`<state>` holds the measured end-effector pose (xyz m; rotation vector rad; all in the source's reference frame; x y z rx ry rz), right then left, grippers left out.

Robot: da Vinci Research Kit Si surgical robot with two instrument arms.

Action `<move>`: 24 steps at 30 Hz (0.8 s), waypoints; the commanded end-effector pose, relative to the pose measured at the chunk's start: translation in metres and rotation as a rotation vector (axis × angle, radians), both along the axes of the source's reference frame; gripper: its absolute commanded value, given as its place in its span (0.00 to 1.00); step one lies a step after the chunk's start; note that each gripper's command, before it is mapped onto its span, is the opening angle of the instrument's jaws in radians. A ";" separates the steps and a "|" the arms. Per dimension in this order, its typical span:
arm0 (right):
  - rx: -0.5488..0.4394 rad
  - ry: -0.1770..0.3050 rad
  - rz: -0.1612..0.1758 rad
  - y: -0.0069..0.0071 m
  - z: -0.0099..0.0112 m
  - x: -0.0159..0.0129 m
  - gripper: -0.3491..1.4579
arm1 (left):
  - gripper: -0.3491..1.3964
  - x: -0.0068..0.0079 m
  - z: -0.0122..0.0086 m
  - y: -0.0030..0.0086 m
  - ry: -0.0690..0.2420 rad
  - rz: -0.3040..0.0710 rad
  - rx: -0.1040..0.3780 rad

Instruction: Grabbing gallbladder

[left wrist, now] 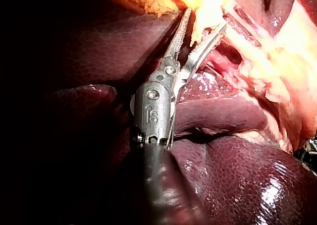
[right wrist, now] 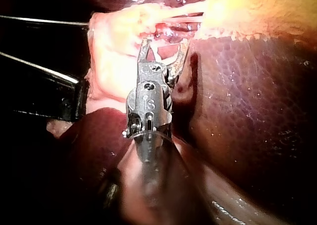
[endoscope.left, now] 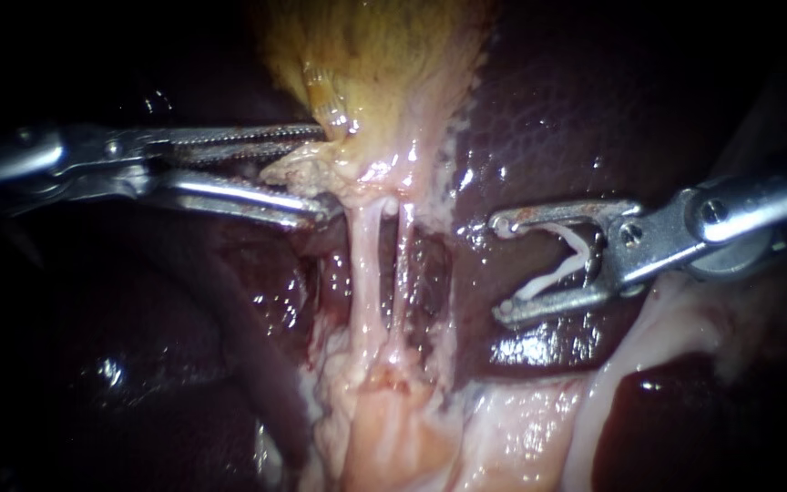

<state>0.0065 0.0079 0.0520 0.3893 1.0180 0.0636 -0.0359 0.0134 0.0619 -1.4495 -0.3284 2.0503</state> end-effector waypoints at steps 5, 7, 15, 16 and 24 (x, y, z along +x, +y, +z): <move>0.000 0.000 0.000 0.0000 0.0000 0.0000 0.44 | 0.24 0.0004 -0.0002 0.0000 0.010 0.007 0.022; 0.000 0.000 0.000 0.0000 0.0000 0.0000 0.44 | 0.09 0.0006 -0.0004 0.0000 0.010 0.007 0.030; 0.000 0.000 -0.001 0.0000 0.0000 0.0000 0.44 | 0.00 0.0011 -0.0009 0.0000 0.019 -0.007 0.059; 0.000 0.000 -0.001 0.0000 -0.0001 0.0000 0.44 | 0.00 0.0011 -0.0010 -0.0001 0.019 -0.007 0.059; 0.000 0.001 -0.001 -0.0001 -0.0001 -0.0001 0.44 | 0.00 0.0019 -0.0038 0.0001 0.014 -0.014 0.092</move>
